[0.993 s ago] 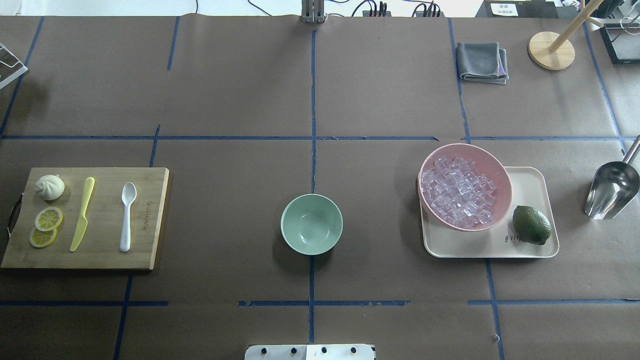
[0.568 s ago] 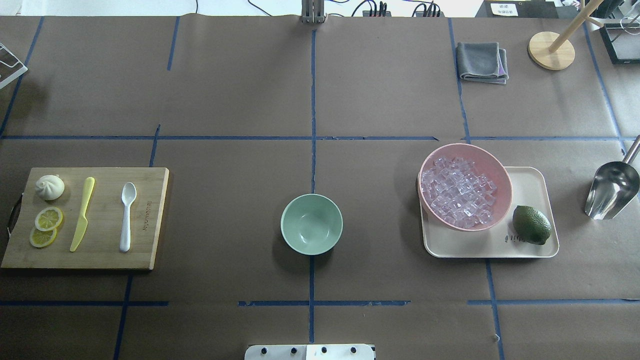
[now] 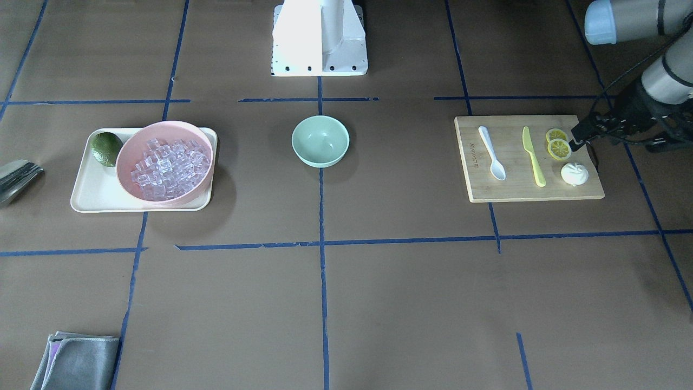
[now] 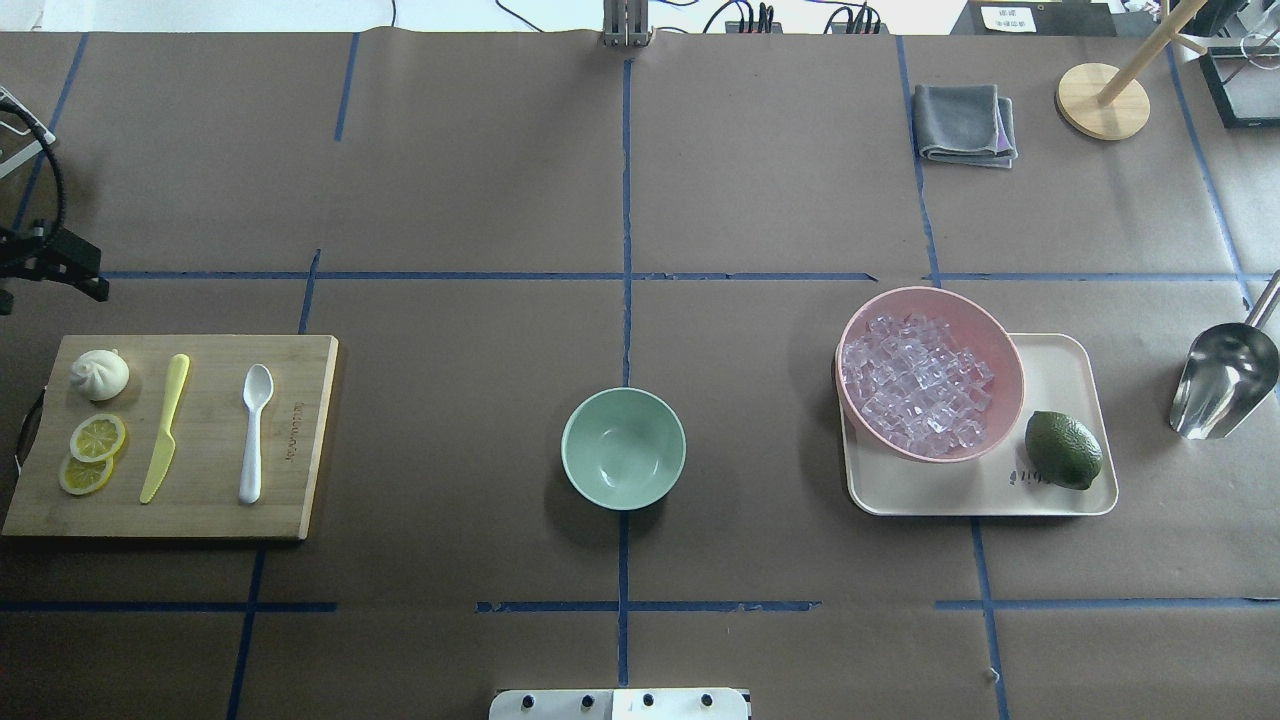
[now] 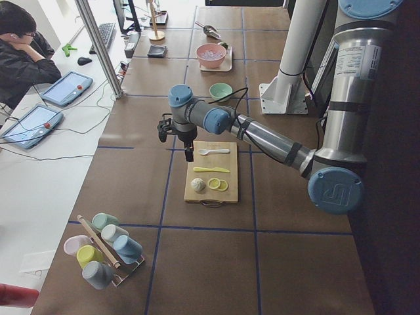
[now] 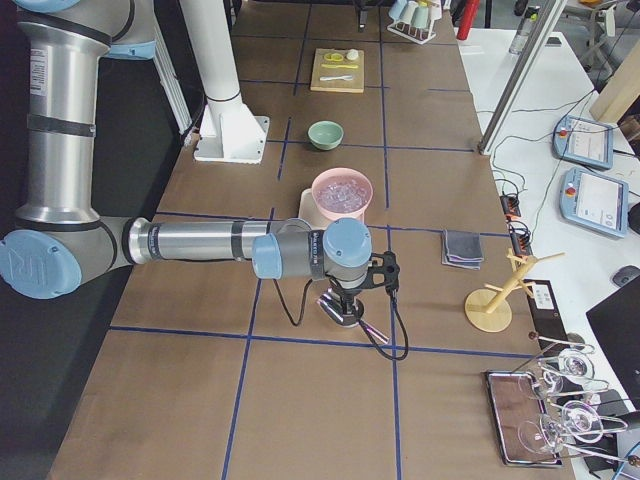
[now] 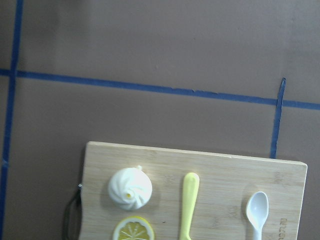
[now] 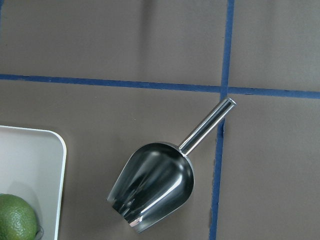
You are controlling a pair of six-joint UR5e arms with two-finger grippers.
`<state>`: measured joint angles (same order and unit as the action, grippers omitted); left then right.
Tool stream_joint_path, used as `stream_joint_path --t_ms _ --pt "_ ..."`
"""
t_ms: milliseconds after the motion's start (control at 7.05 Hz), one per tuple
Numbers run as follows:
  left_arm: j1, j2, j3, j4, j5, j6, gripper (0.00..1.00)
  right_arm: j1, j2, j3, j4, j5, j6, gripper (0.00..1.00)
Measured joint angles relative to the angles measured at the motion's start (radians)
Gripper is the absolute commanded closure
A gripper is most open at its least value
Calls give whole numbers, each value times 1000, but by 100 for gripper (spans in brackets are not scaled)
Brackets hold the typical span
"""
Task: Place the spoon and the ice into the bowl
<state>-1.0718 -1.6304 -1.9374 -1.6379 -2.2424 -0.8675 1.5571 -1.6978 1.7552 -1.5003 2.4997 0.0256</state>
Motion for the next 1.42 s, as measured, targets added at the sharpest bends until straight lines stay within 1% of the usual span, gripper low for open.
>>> stream_joint_path --t_ms 142,426,568,851,1135,1277,1419 --pt "75 10 10 -103 67 -136 3 0 1 1 0 5 3 1" --pt "217 18 60 -283 193 -332 5 -3 11 4 0 6 48 1" --pt "267 15 78 -328 235 -389 8 -7 22 6 0 6 75 1" --pt "327 7 88 -352 261 -437 10 -25 49 15 0 7 135 1" --pt "372 6 94 -356 262 -444 13 -60 58 64 -1 7 221 1" --pt "389 7 99 -356 262 -444 17 -71 59 82 -1 8 247 1" --pt "397 8 105 -357 262 -442 24 -76 59 90 -1 8 258 1"
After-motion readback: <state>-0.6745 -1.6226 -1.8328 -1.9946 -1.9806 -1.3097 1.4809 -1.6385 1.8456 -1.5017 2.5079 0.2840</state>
